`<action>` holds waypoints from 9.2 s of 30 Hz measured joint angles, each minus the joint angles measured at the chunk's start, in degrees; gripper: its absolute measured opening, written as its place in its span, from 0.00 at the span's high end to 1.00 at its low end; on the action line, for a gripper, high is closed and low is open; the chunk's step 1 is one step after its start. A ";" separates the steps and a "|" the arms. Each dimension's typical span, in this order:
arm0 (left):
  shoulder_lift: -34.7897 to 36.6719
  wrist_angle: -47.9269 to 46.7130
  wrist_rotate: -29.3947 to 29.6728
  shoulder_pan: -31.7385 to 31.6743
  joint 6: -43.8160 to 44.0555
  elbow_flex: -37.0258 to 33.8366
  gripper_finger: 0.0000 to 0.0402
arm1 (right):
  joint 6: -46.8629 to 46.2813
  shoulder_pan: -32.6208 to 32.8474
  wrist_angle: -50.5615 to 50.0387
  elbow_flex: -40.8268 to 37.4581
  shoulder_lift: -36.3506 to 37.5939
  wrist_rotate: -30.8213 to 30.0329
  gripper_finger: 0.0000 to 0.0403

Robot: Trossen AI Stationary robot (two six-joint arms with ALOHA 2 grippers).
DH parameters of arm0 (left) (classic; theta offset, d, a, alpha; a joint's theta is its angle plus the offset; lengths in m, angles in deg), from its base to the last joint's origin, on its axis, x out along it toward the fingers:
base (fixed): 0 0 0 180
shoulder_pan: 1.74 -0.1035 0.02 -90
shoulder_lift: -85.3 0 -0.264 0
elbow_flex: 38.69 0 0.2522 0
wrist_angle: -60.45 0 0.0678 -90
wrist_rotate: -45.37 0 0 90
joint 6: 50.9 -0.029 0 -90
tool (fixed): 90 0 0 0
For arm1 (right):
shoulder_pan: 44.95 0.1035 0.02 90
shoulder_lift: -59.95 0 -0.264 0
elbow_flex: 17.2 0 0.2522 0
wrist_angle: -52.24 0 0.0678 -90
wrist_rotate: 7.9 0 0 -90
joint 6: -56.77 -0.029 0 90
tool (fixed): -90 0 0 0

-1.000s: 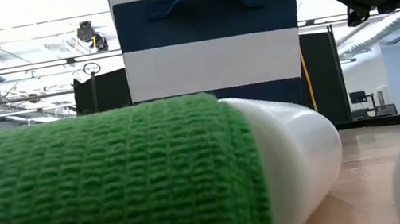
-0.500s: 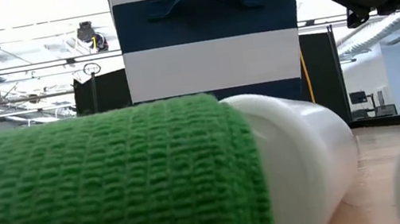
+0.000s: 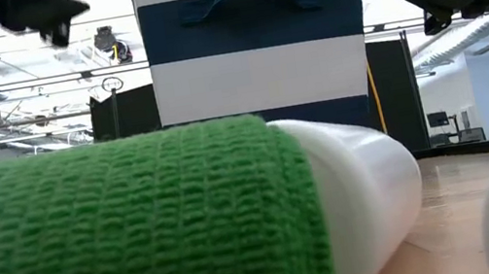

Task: Pick & place medical supplies in basket/bin
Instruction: Put the orange pill bottle into the blue bin, then put the black bandage into the blue bin

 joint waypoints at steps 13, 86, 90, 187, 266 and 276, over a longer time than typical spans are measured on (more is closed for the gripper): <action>1.11 29.81 6.17 1.68 1.58 -23.12 1.00 | -1.09 0.00 -1.28 -0.01 -0.24 0.22 1.00; 1.68 21.05 6.13 1.51 6.16 -23.07 0.94 | -67.43 48.06 -44.43 90.76 -115.20 -32.72 0.42; 1.68 21.07 6.15 1.49 6.16 -23.07 0.94 | -73.83 49.28 -47.67 91.43 -115.81 -30.35 0.42; 1.70 33.75 12.49 1.49 -20.18 -23.11 0.94 | 9.26 -14.74 -40.24 92.55 -74.44 4.24 0.68; 1.70 32.72 23.68 1.49 -25.85 -23.11 0.94 | 9.90 -17.55 -39.93 90.84 -75.02 13.49 0.71; 1.70 35.26 23.70 1.49 -28.41 -23.11 0.94 | 8.58 -7.70 -38.28 65.82 -48.72 15.55 0.97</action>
